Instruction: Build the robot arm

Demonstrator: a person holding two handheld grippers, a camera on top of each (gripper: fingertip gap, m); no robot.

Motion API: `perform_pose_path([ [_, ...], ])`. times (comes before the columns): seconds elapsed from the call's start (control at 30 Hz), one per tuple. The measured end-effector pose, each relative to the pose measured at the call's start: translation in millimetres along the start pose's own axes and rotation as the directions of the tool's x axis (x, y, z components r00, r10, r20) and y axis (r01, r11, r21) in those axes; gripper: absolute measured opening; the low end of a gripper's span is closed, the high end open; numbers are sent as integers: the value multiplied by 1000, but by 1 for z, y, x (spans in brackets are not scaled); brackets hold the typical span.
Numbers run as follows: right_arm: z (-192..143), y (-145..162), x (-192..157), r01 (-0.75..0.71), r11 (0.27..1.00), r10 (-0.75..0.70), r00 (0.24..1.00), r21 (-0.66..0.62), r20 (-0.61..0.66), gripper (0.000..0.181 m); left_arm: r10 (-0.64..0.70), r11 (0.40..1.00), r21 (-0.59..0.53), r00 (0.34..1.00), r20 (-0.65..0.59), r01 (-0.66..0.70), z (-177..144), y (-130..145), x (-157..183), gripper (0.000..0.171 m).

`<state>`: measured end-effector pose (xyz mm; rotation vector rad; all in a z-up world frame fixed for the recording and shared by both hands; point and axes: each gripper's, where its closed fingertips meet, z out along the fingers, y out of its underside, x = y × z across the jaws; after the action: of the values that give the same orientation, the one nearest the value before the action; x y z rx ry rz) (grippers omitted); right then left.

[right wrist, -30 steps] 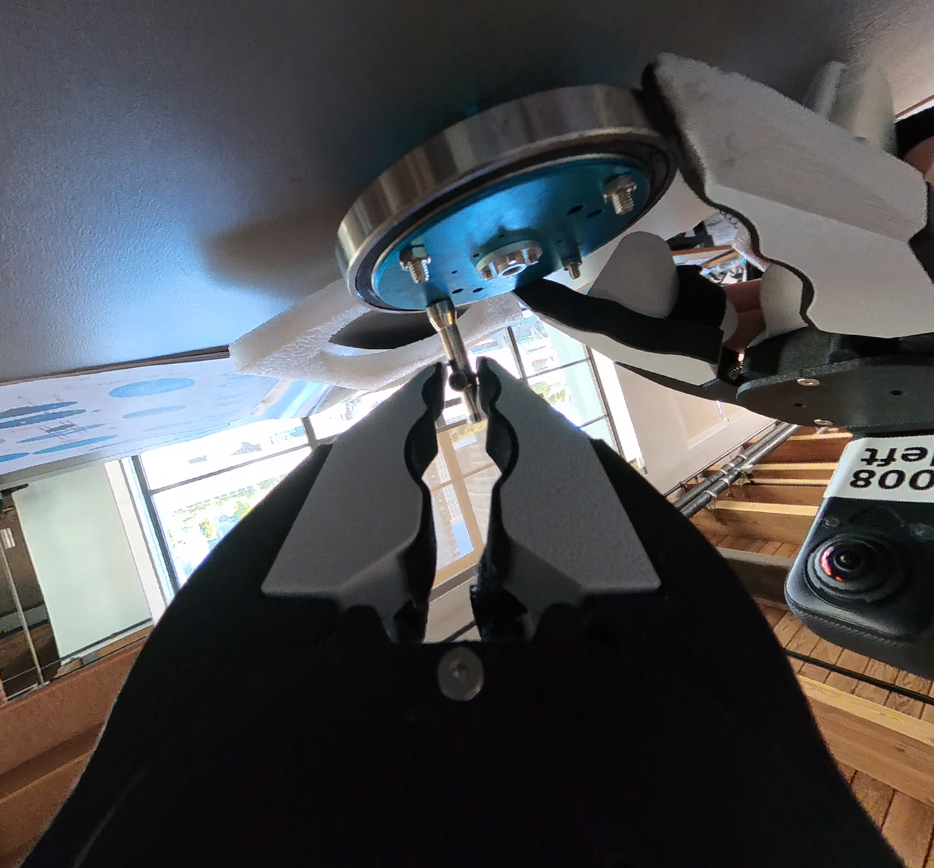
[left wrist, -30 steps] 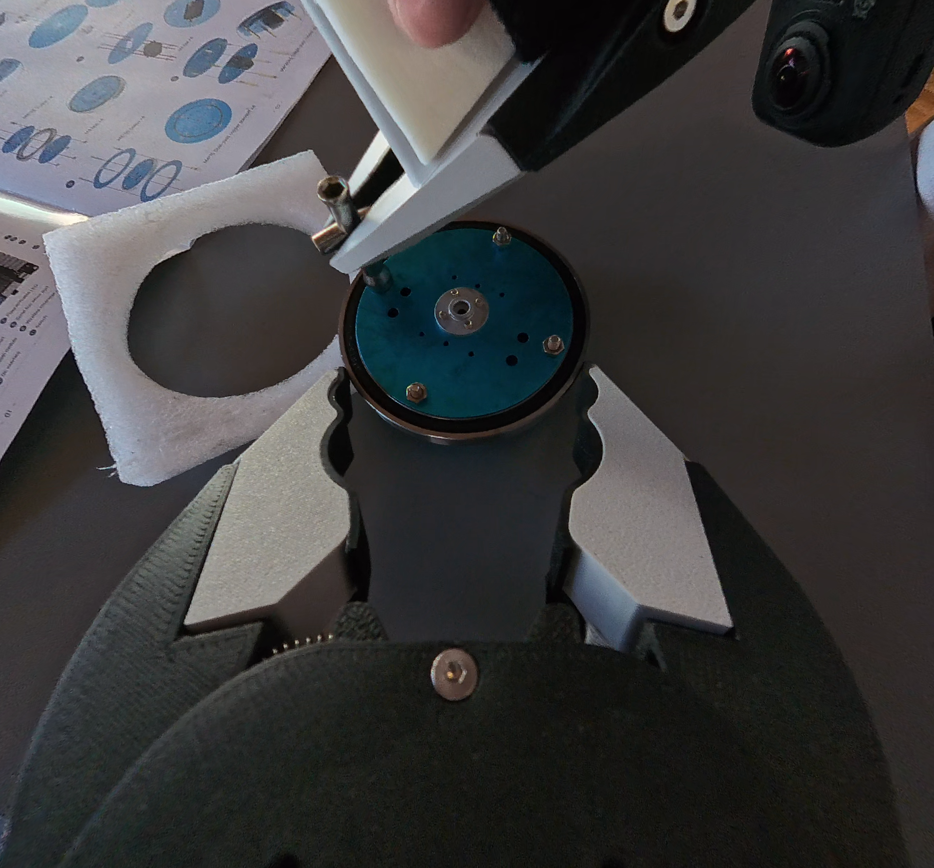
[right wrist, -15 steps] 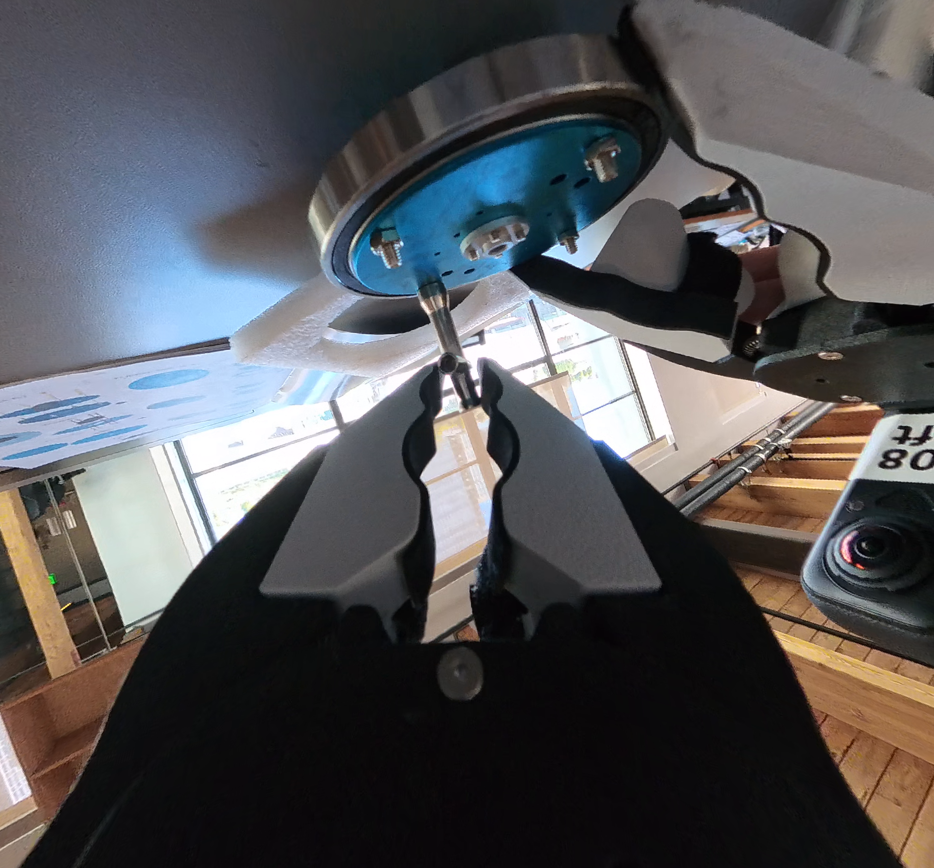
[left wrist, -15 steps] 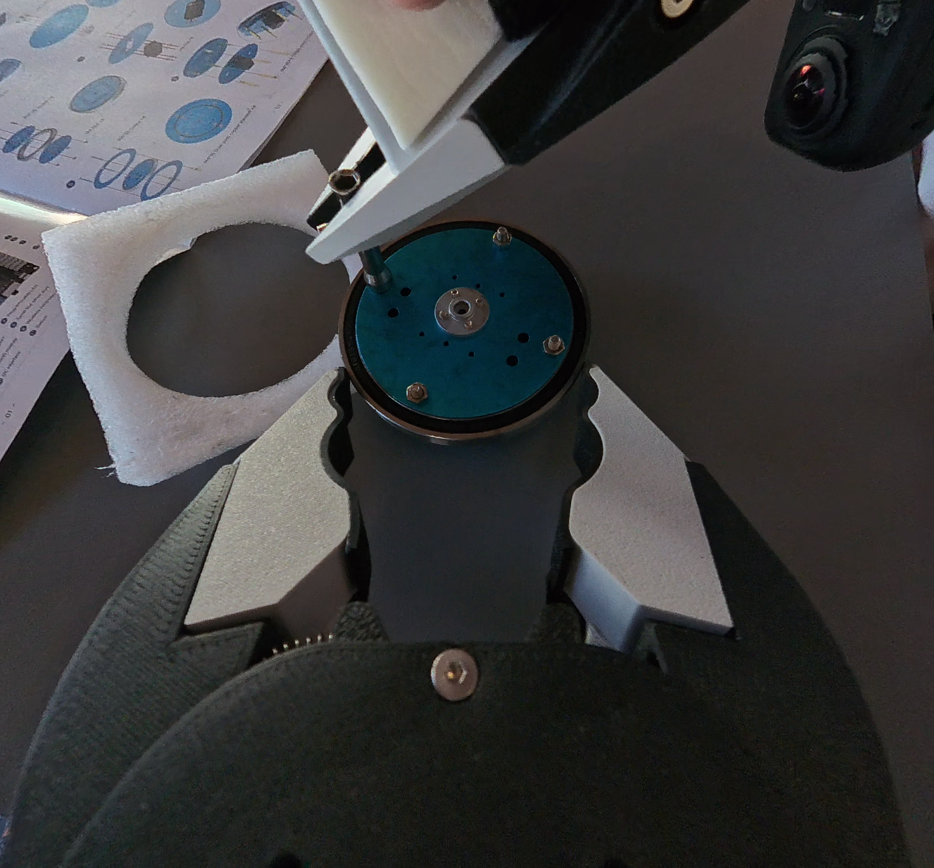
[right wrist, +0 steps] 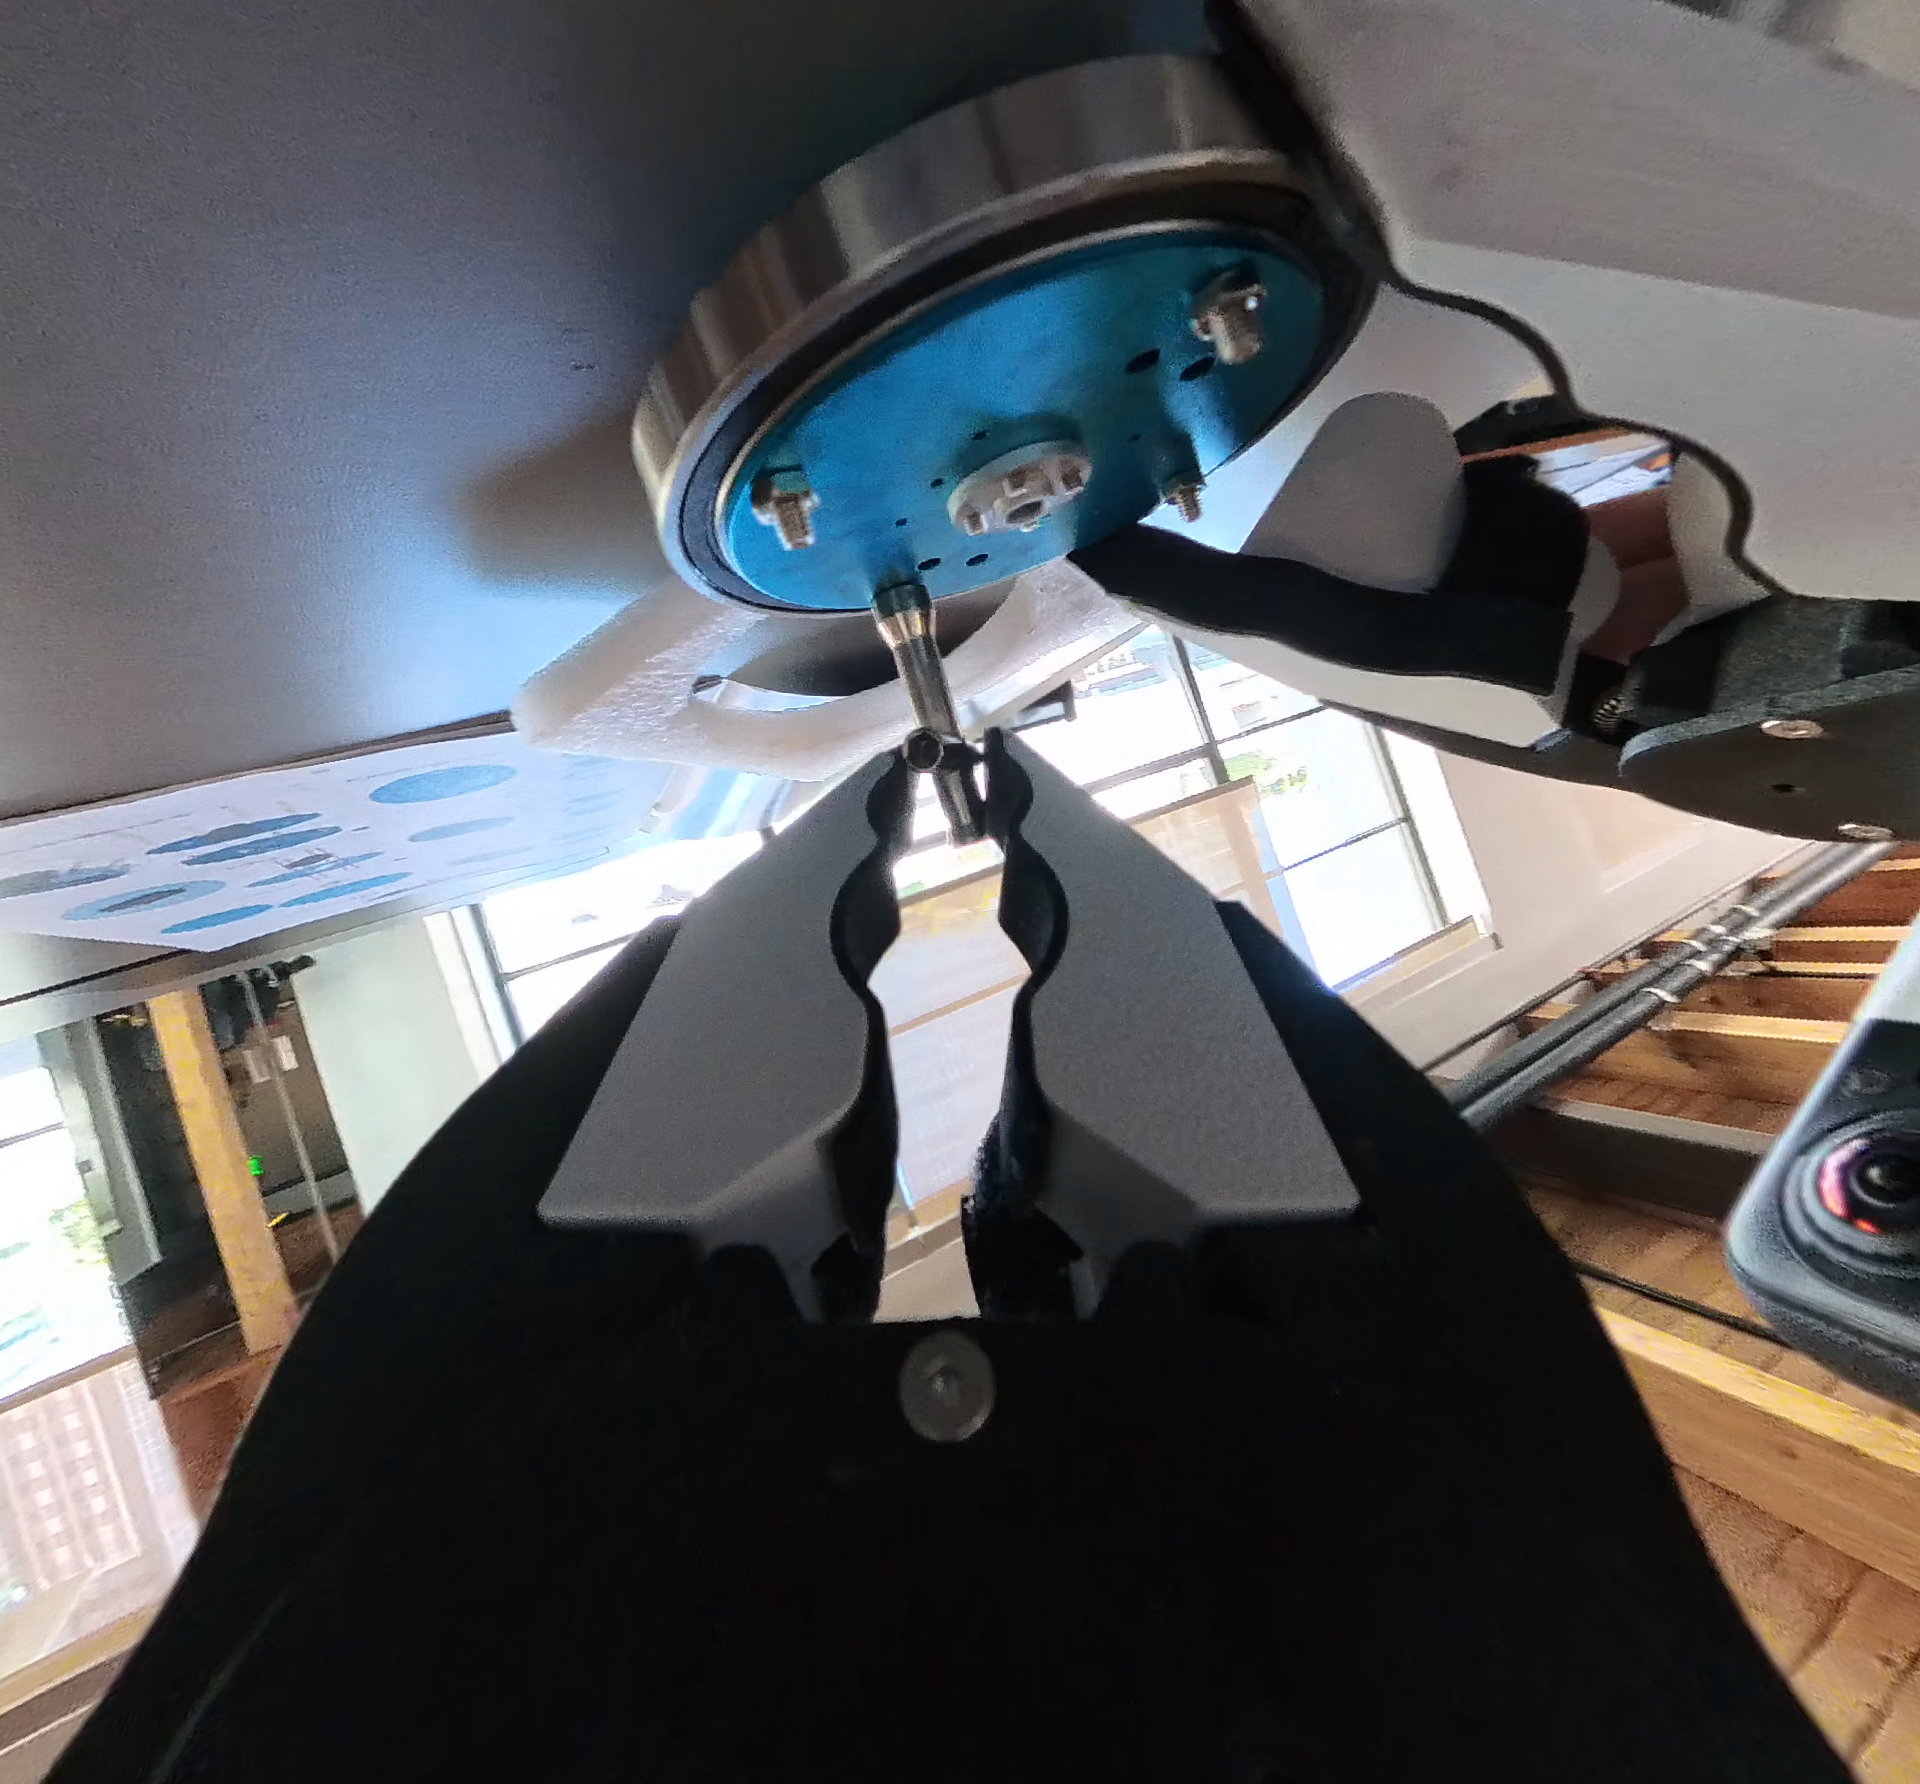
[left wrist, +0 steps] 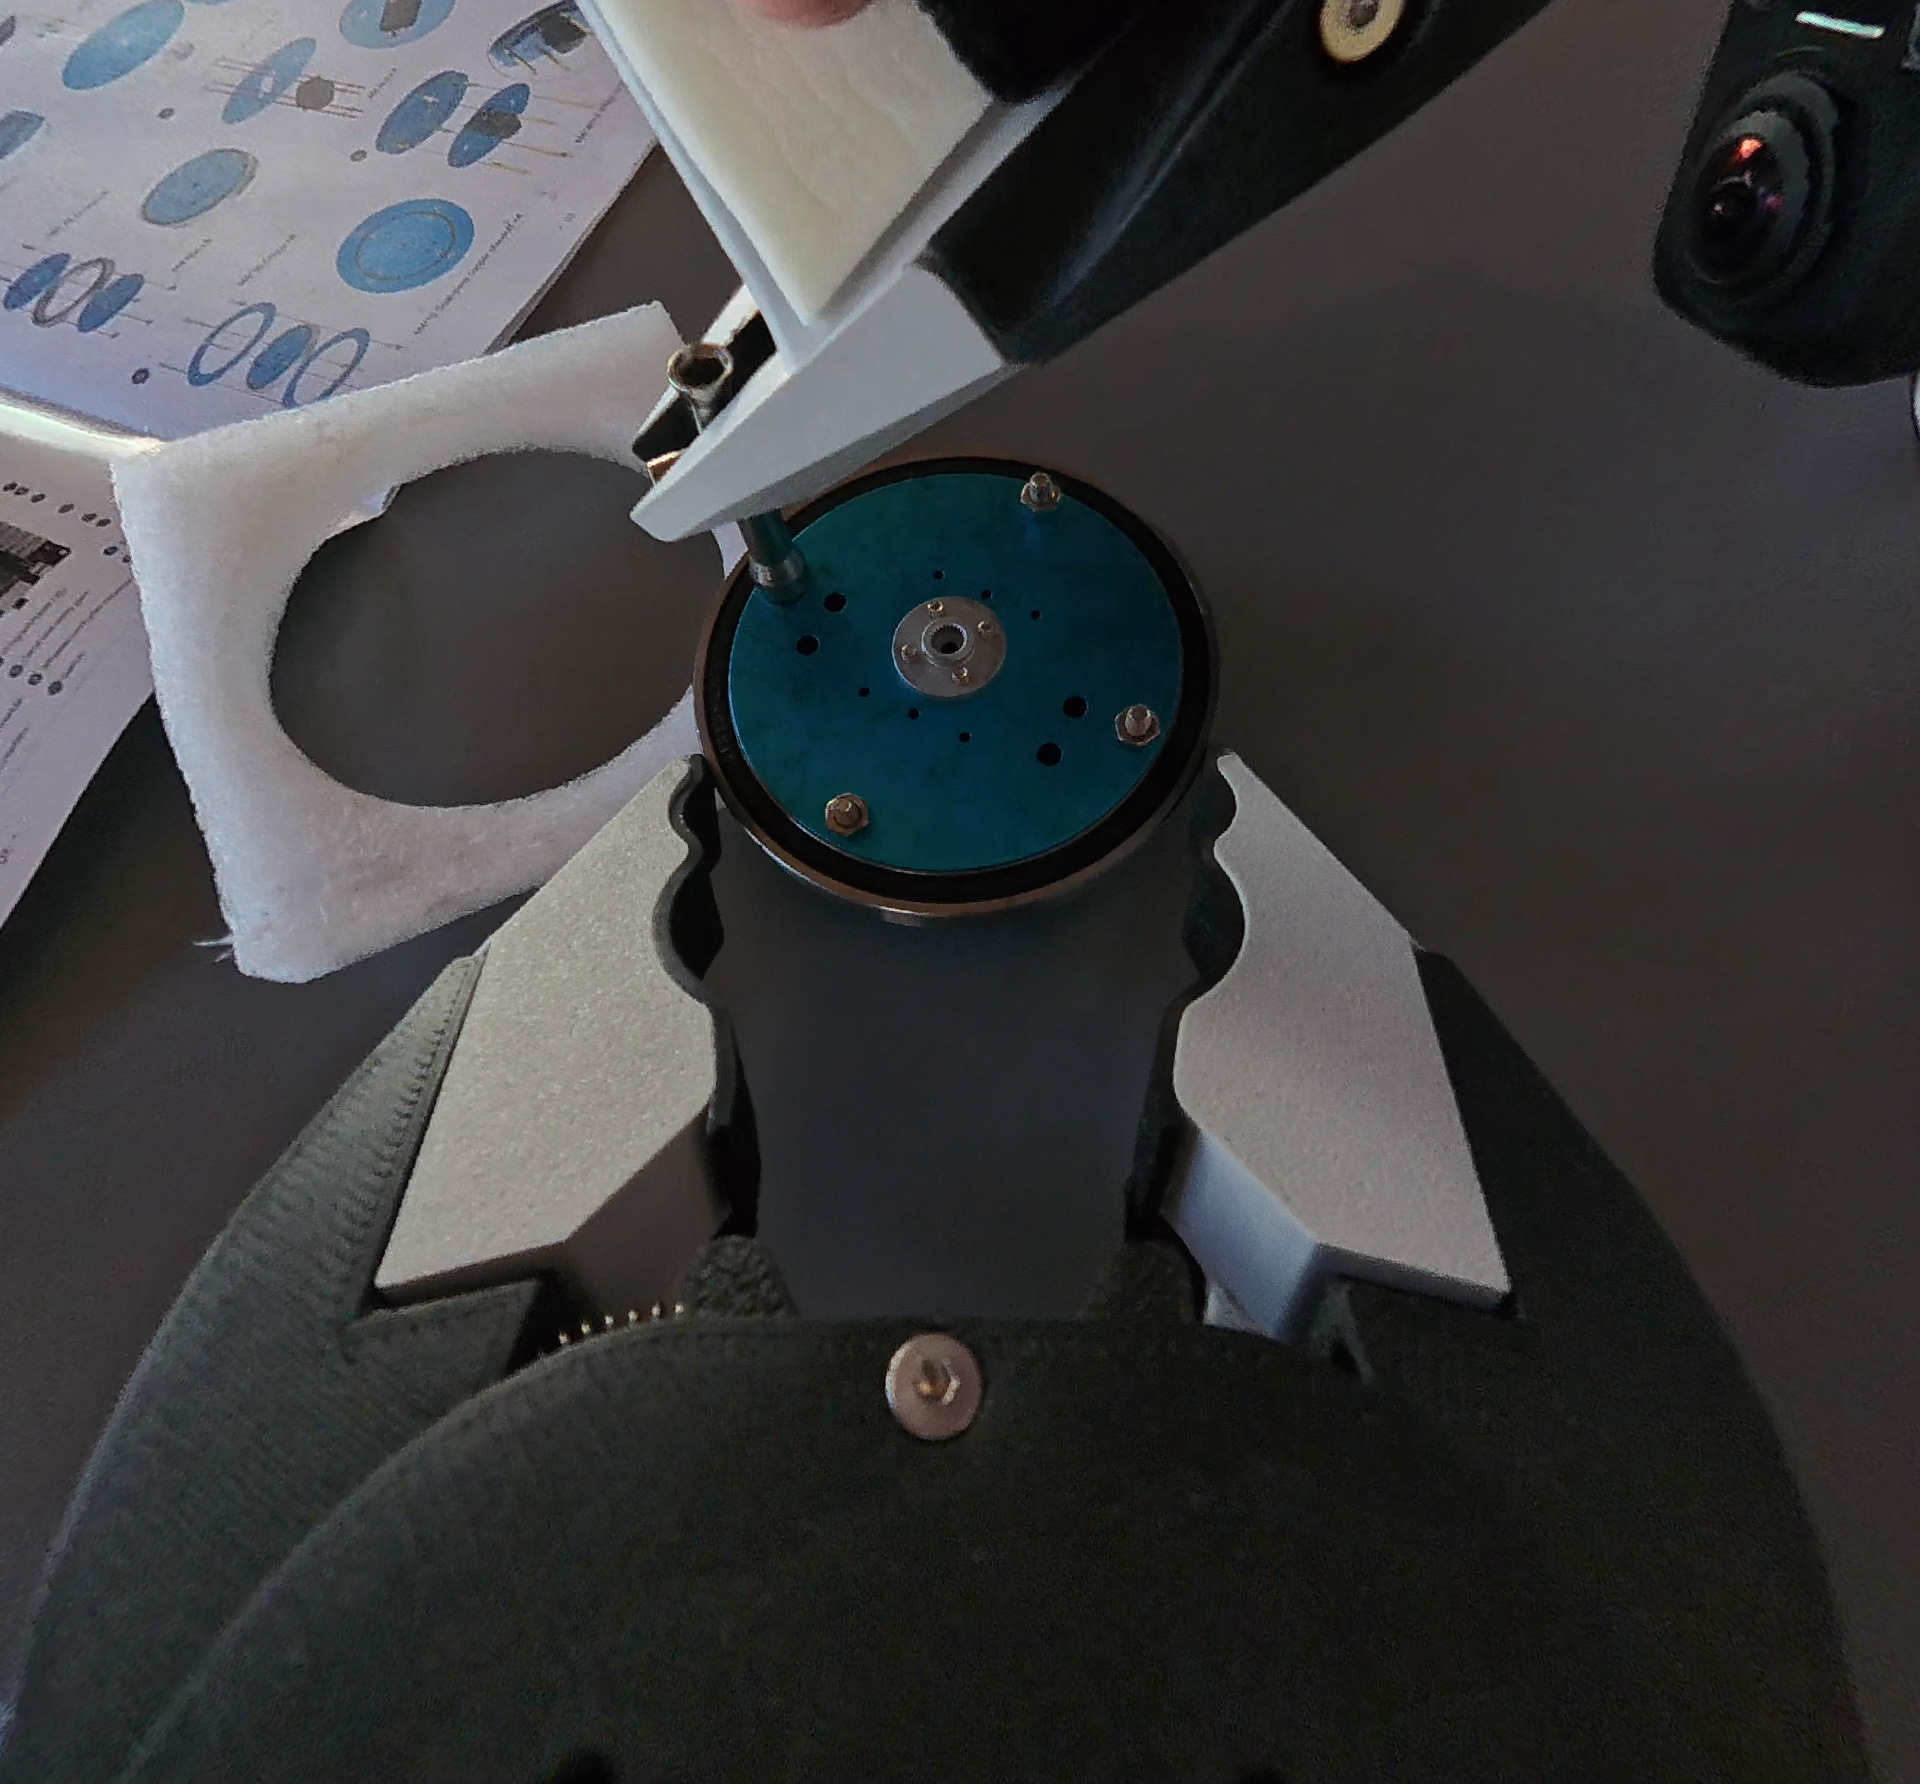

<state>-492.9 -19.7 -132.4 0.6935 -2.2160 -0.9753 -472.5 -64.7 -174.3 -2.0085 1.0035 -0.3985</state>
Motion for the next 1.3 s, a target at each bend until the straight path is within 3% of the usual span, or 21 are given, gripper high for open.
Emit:
perform_pose_path([
  [0.33, 0, -1, -8, -193, 981, 187, 961, 10, 205, 14, -21, 1000, -13, 999, 36, 22, 3, 0, 0, 91],
  [0.53, -2, -4, -15, -321, 947, 311, 894, -22, 322, 13, -33, 999, -18, 999, 38, 34, 5, -1, 1, 91],
  [1.0, -5, -11, -18, -414, 910, 376, 835, 8, 401, 13, 7, 1000, -11, 996, 91, -6, 8, -5, 2, 94],
  [1.3, -4, -3, -17, -417, 907, 363, 848, 61, 387, 15, 11, 1000, -12, 996, 91, -10, 8, -5, 2, 94],
])
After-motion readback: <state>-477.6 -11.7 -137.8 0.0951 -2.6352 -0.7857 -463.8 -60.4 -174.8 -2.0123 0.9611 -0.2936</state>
